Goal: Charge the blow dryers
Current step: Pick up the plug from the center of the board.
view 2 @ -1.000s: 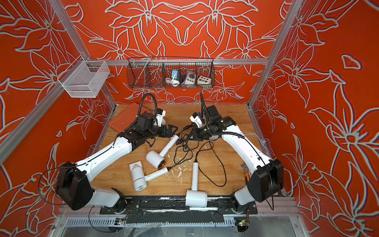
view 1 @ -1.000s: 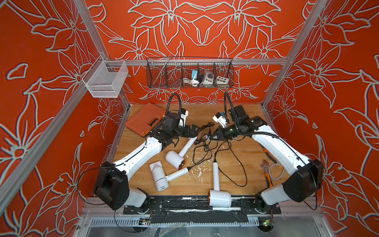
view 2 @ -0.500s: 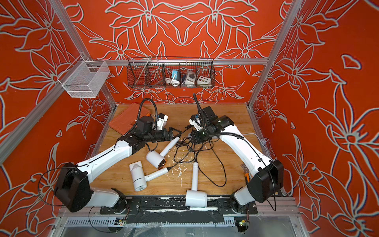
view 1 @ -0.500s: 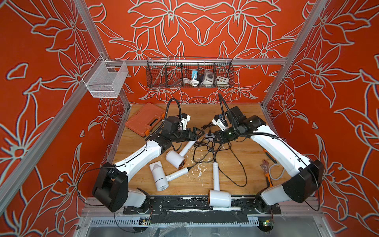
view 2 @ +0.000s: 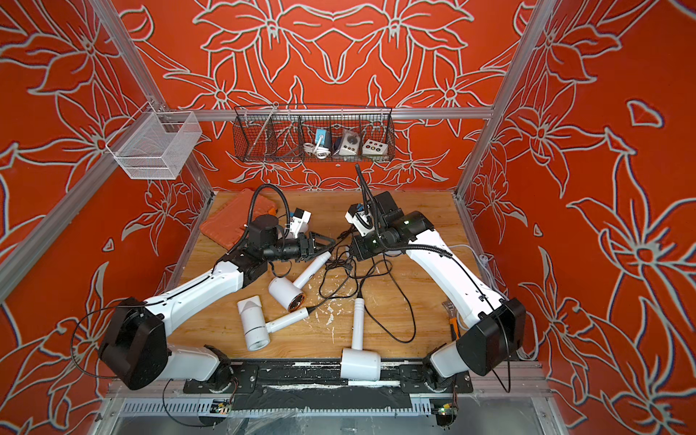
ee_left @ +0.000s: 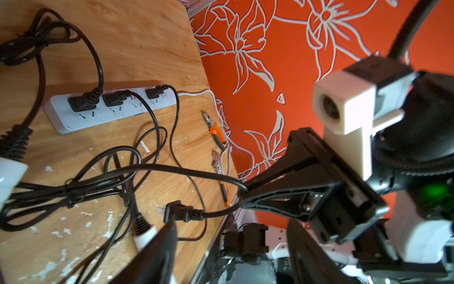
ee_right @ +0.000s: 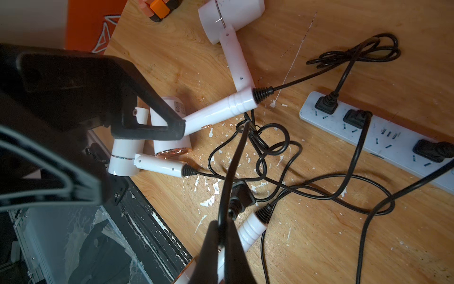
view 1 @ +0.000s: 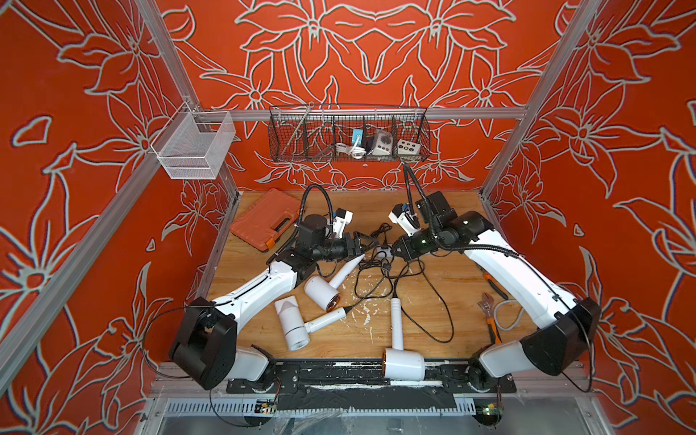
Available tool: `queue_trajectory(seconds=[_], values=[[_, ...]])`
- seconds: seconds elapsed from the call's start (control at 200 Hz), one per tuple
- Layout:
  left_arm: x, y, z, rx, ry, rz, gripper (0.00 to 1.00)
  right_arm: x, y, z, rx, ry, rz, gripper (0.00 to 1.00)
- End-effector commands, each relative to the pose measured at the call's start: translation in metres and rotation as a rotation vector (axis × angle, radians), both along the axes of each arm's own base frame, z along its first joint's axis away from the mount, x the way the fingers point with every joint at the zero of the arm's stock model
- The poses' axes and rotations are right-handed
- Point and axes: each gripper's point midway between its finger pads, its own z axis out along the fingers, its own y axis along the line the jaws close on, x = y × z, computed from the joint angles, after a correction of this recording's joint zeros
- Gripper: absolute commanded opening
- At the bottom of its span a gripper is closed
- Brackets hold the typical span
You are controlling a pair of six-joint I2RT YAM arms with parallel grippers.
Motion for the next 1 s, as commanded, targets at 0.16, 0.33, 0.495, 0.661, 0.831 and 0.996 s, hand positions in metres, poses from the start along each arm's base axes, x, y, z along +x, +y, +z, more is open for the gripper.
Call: queue_trajectory(seconds=[0.16,0.33,0.495,0.661,0.831,0.996], values=[[0.034,0.02,-0.019,0.358,-0.372,0.049,0.58,-0.014,0.018,0.01,0.075,0.029,0.142,0.0],[0.02,0.012,-0.027,0.421,-0.629,-0.099,0.62,-0.024,0.023,0.008,0.088,0.07,0.216,0.0],[0.01,0.008,-0.03,0.456,-0.849,-0.209,0.6,-0.035,0.028,0.007,0.127,0.108,0.289,0.0],[-0.024,-0.006,-0.023,0.323,-0.981,-0.398,0.45,-0.033,0.028,0.002,0.126,0.123,0.274,0.0],[-0.05,-0.009,-0.018,0.24,-1.077,-0.518,0.45,-0.036,0.033,-0.004,0.156,0.159,0.287,0.0],[-0.033,-0.017,-0.019,0.304,-1.125,-0.501,0.48,-0.043,0.037,-0.007,0.182,0.202,0.313,0.0]])
